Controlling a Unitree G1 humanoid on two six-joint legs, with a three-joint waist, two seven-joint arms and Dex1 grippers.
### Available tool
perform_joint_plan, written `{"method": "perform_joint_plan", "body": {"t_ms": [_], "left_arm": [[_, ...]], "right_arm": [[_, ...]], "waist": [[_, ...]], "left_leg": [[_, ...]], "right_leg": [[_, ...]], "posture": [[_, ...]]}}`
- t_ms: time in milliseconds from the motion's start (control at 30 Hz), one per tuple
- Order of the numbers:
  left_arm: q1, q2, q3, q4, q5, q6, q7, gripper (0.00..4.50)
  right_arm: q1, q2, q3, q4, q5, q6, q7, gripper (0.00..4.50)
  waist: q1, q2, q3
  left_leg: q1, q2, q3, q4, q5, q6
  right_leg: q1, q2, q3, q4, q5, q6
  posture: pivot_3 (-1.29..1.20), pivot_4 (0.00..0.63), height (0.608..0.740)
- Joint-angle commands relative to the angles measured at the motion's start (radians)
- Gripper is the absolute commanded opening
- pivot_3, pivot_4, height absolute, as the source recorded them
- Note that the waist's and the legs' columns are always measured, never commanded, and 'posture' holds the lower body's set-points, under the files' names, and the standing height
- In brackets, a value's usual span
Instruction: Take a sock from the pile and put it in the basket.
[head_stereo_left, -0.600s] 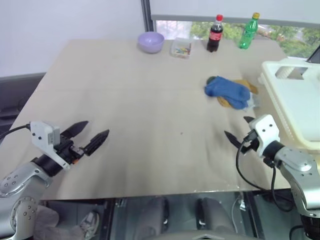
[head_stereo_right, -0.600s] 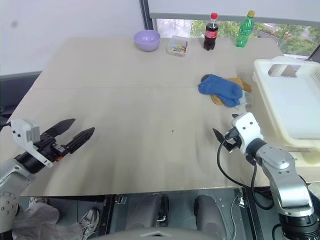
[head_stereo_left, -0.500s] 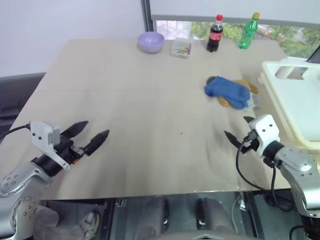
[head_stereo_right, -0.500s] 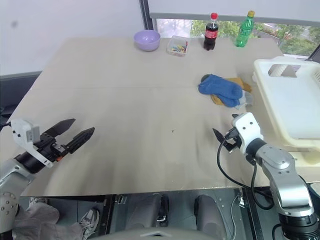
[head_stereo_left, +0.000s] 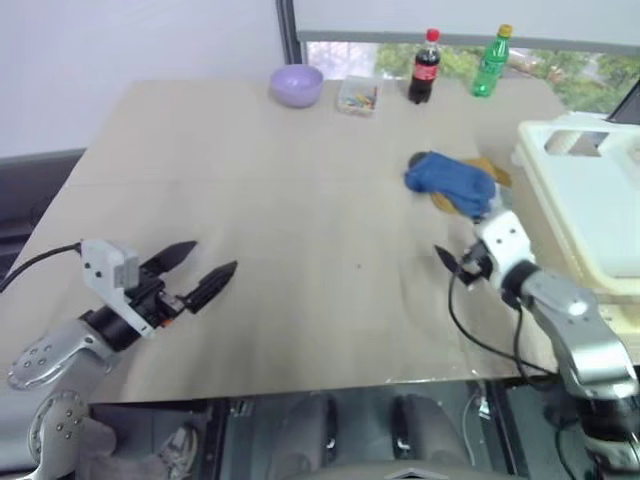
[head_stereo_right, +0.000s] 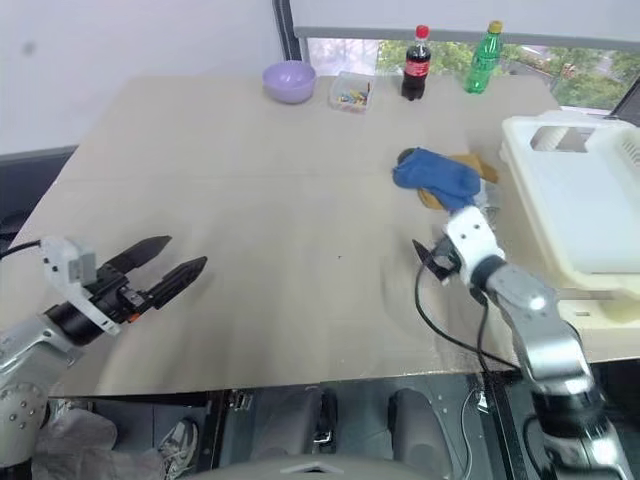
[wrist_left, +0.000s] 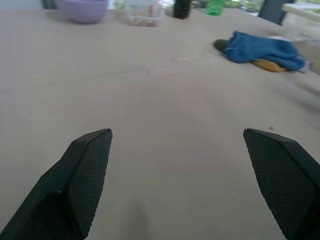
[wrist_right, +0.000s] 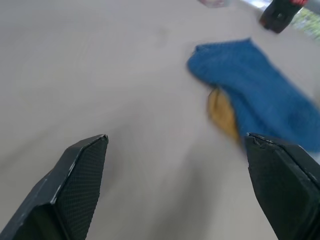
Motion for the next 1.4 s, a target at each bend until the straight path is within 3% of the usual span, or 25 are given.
{"method": "perform_joint_plan", "body": {"t_ms": [33, 300, 667, 767, 1000, 1033, 1267, 1333, 1400], "left_arm": [[-0.033, 0.026, -0.009, -0.033, -0.015, -0.004, -0.017, 4.50], [-0.100, 0.062, -0.024, -0.034, -0.075, 0.045, -0.047, 4.50], [-0.118, 0.063, -0.044, -0.064, -0.058, 0.042, -0.044, 4.50], [-0.113, 0.058, -0.048, -0.076, -0.056, 0.044, -0.034, 4.50], [-0.116, 0.058, -0.042, -0.079, -0.051, 0.041, -0.015, 4.50], [-0.116, 0.058, -0.042, -0.080, -0.051, 0.041, -0.013, 4.50], [-0.107, 0.056, -0.033, -0.082, -0.053, 0.038, -0.010, 4.50], [-0.101, 0.052, -0.034, -0.085, -0.052, 0.035, -0.008, 4.50], [-0.097, 0.048, -0.039, -0.089, -0.052, 0.035, -0.005, 4.50]], "right_arm": [[-0.168, 0.043, 0.063, 0.191, -0.073, -0.062, -0.034, 4.45], [-0.455, 0.154, 0.132, 0.680, -0.168, -0.284, -0.088, 4.45], [-0.703, 0.233, 0.080, 1.153, -0.184, -0.477, -0.194, 4.45], [-0.742, 0.246, 0.064, 1.243, -0.173, -0.498, -0.201, 3.61], [-0.786, 0.249, 0.056, 1.363, -0.193, -0.546, -0.222, 0.16], [-0.790, 0.247, 0.058, 1.373, -0.198, -0.550, -0.226, 0.03], [-0.801, 0.235, 0.073, 1.413, -0.233, -0.577, -0.222, 0.03], [-0.800, 0.232, 0.074, 1.413, -0.241, -0.583, -0.218, 0.54], [-0.798, 0.235, 0.071, 1.412, -0.242, -0.586, -0.219, 1.33]], "waist": [[0.001, 0.000, 0.000], [0.003, 0.000, 0.000], [-0.004, 0.001, 0.001], [-0.005, 0.001, 0.001], [-0.007, 0.001, 0.001], [-0.008, 0.001, 0.001], [-0.024, 0.001, 0.001], [-0.026, 0.001, 0.001], [-0.026, 0.001, 0.001]], "left_leg": [[0.001, 0.000, 0.000, 0.000, 0.000, 0.000], [-0.002, -0.001, 0.000, -0.001, 0.003, -0.004], [-0.006, -0.001, -0.001, -0.001, 0.003, -0.004], [-0.006, -0.001, 0.000, -0.001, 0.003, -0.005], [-0.006, -0.001, -0.001, -0.001, 0.003, -0.005], [-0.006, -0.001, -0.001, -0.001, 0.003, -0.005], [-0.006, -0.001, -0.001, -0.001, 0.003, -0.005], [-0.006, -0.001, -0.001, -0.001, 0.003, -0.005], [-0.005, -0.001, -0.001, -0.001, 0.003, -0.005]], "right_leg": [[0.000, 0.000, 0.000, 0.000, 0.000, 0.000], [0.000, 0.005, 0.000, 0.000, 0.000, 0.000], [-0.004, 0.006, -0.001, 0.000, 0.002, 0.004], [-0.004, 0.006, 0.000, 0.000, 0.002, 0.004], [-0.004, 0.006, -0.001, 0.000, 0.002, 0.003], [-0.004, 0.006, -0.001, 0.000, 0.002, 0.003], [-0.004, 0.006, -0.001, 0.000, 0.002, 0.003], [-0.004, 0.006, 0.000, 0.000, 0.002, 0.003], [-0.004, 0.006, 0.000, 0.000, 0.002, 0.003]], "posture": [[0.00, 0.150, 0.740], [0.00, 0.150, 0.740], [0.00, 0.150, 0.740], [0.00, 0.150, 0.740], [0.00, 0.150, 0.740], [0.00, 0.150, 0.740], [0.00, 0.150, 0.740], [0.00, 0.150, 0.740], [0.00, 0.150, 0.740]]}}
